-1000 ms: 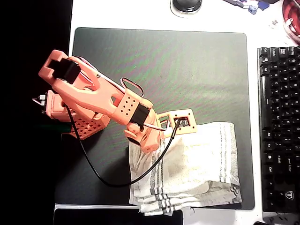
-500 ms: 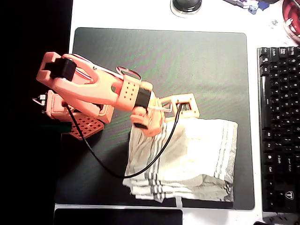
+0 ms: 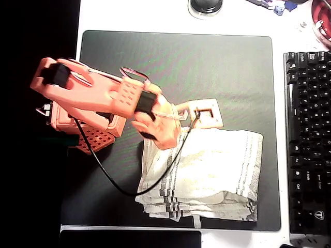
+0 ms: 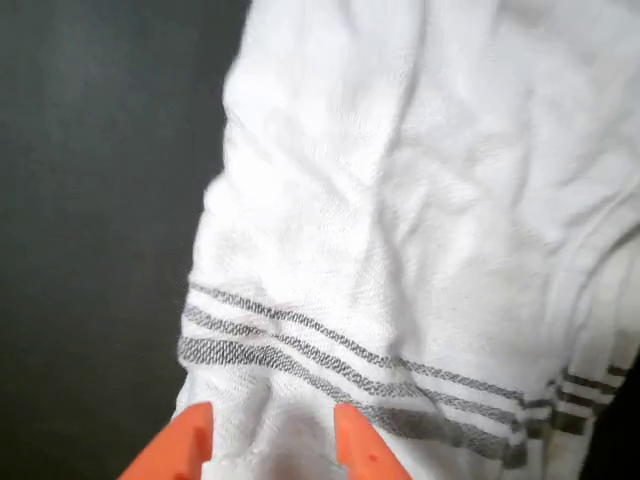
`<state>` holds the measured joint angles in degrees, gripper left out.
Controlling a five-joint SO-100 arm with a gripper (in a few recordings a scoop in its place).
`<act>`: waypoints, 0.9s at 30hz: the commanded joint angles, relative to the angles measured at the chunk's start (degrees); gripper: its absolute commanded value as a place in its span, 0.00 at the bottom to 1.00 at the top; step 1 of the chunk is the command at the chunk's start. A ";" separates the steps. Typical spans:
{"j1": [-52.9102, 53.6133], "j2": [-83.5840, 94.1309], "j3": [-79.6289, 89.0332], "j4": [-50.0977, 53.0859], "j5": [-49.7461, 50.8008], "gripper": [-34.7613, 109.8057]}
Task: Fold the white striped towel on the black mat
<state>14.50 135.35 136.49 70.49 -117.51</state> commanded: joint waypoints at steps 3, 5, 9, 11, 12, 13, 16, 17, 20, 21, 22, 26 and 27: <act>-6.15 13.80 -0.44 5.71 9.58 0.31; -9.76 18.90 2.72 6.59 13.71 0.30; -16.70 31.11 11.95 8.61 20.65 0.26; -18.54 37.35 17.14 9.93 21.80 0.24; -18.81 39.99 19.42 10.28 21.88 0.24; -18.90 42.10 21.62 10.37 21.97 0.24; -18.37 47.72 27.86 8.88 21.80 0.24; -18.37 49.31 29.62 8.61 21.71 0.24; -18.54 52.12 34.10 6.50 22.24 0.24; -18.46 52.47 35.77 4.92 22.68 0.24; -18.19 53.09 37.79 3.60 22.32 0.24; -16.26 55.99 44.47 0.18 20.92 0.24; -16.70 56.34 44.47 1.41 21.36 0.24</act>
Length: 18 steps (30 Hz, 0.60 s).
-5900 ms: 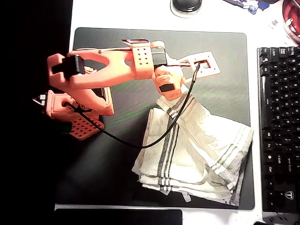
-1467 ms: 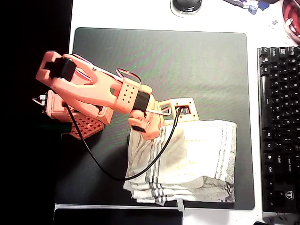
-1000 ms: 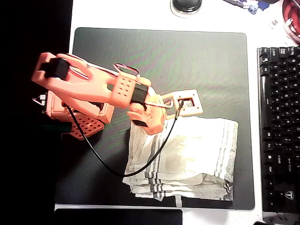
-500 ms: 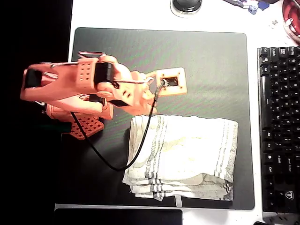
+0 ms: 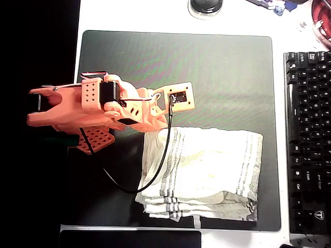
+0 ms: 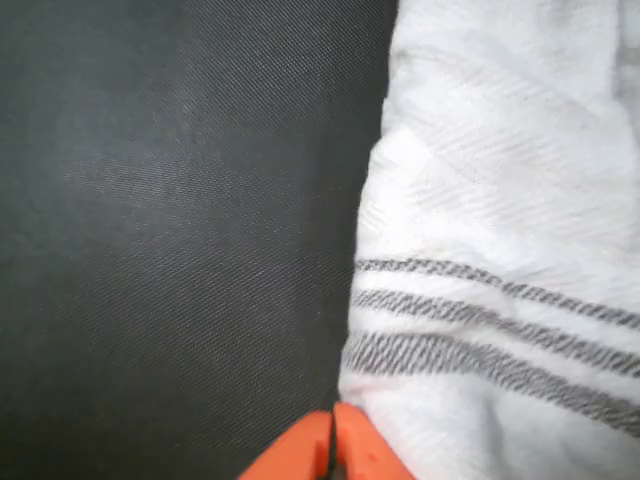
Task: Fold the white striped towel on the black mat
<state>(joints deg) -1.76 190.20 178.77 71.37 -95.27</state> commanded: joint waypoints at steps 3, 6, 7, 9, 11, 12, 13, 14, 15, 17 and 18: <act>-0.70 2.11 2.20 2.72 0.26 0.24; 0.09 2.29 2.20 6.68 -0.18 0.24; -0.26 2.29 2.20 8.00 -0.09 0.24; -0.97 2.29 2.20 8.26 1.41 0.24; -0.97 2.29 2.20 8.26 1.23 0.24; -0.88 2.29 2.20 8.26 1.23 0.24; -0.70 2.29 2.20 8.26 1.23 0.24; -0.44 2.29 2.20 8.26 1.23 0.25; -0.26 2.29 2.20 8.26 1.23 0.26; 0.00 2.29 2.20 8.26 1.23 0.28; 0.18 2.29 2.20 8.26 1.23 0.30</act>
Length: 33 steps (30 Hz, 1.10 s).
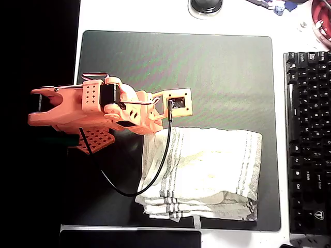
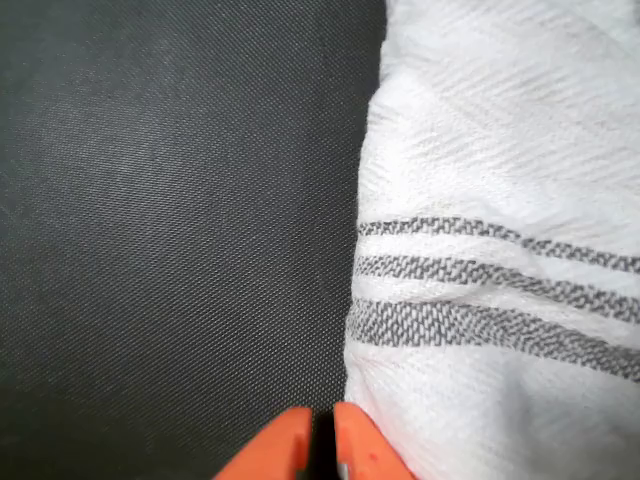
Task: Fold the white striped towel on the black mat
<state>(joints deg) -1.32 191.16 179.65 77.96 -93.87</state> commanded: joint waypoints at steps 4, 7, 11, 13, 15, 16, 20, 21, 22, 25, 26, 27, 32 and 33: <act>0.00 1.32 1.32 1.67 0.09 0.35; 0.00 1.32 1.32 1.67 0.09 0.35; 0.09 1.32 1.32 1.67 0.09 0.35; 0.18 1.32 1.32 1.67 0.09 0.35; 0.18 1.32 1.32 1.67 0.09 0.35; 0.18 1.32 1.32 1.67 0.09 0.35; 0.18 1.32 1.32 1.67 0.09 0.35; 0.18 1.32 1.32 1.67 0.09 0.35; 0.18 1.32 1.32 1.67 0.09 0.35; 0.18 1.32 1.32 1.67 0.09 0.35; 0.18 1.32 1.32 1.67 0.09 0.35; 0.18 1.32 1.32 1.67 0.09 0.35; 0.18 1.32 1.32 1.67 0.09 0.35; 0.18 1.32 1.32 1.67 0.09 0.35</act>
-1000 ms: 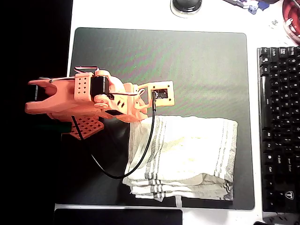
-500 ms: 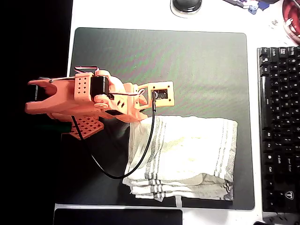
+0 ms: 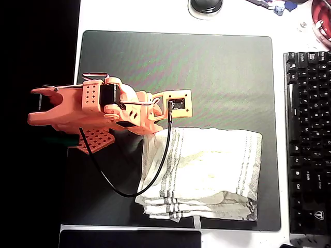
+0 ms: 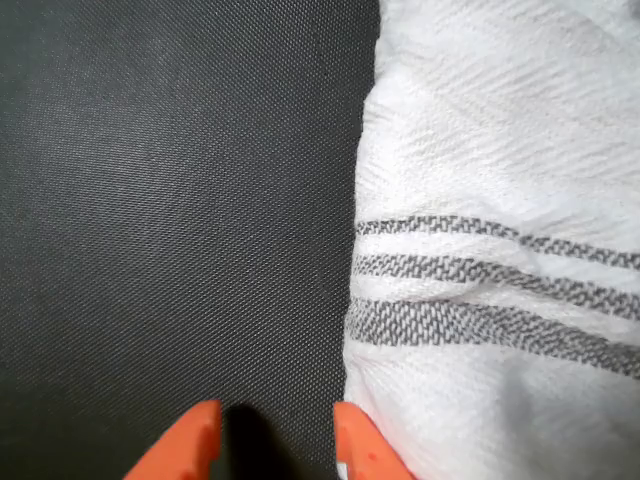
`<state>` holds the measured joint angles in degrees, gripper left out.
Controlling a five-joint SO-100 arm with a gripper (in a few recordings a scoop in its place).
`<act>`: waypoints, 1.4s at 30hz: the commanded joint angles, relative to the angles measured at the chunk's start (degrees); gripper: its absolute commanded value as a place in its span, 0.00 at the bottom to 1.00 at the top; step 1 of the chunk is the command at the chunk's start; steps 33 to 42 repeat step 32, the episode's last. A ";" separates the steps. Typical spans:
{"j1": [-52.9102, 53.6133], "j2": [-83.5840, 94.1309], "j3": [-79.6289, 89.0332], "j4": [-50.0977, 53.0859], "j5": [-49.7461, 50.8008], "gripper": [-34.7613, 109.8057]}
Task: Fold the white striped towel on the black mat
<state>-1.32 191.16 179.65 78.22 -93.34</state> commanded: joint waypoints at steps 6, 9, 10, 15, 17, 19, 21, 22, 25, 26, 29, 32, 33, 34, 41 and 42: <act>0.35 1.32 1.32 1.41 -0.44 0.33; 0.26 1.32 1.32 1.41 -0.44 0.30; 0.18 1.32 1.32 1.41 -0.44 0.28; -0.09 0.79 1.32 1.49 1.14 0.24; 0.26 0.79 1.32 1.49 1.41 0.24; 0.00 0.79 1.32 1.49 1.41 0.24; -0.35 0.88 1.32 1.49 1.41 0.24; -0.44 1.05 1.32 1.49 1.41 0.24; -0.44 1.23 1.32 1.41 1.41 0.24; -0.35 1.23 1.32 1.41 1.41 0.24; -0.18 1.32 1.32 1.41 1.41 0.24; -0.18 1.32 1.32 1.41 1.41 0.24; -0.18 1.32 1.32 1.41 1.41 0.24; -0.18 1.32 1.32 1.41 1.41 0.24; -0.18 1.32 1.32 1.41 1.41 0.24; -0.18 1.32 1.32 1.41 1.41 0.24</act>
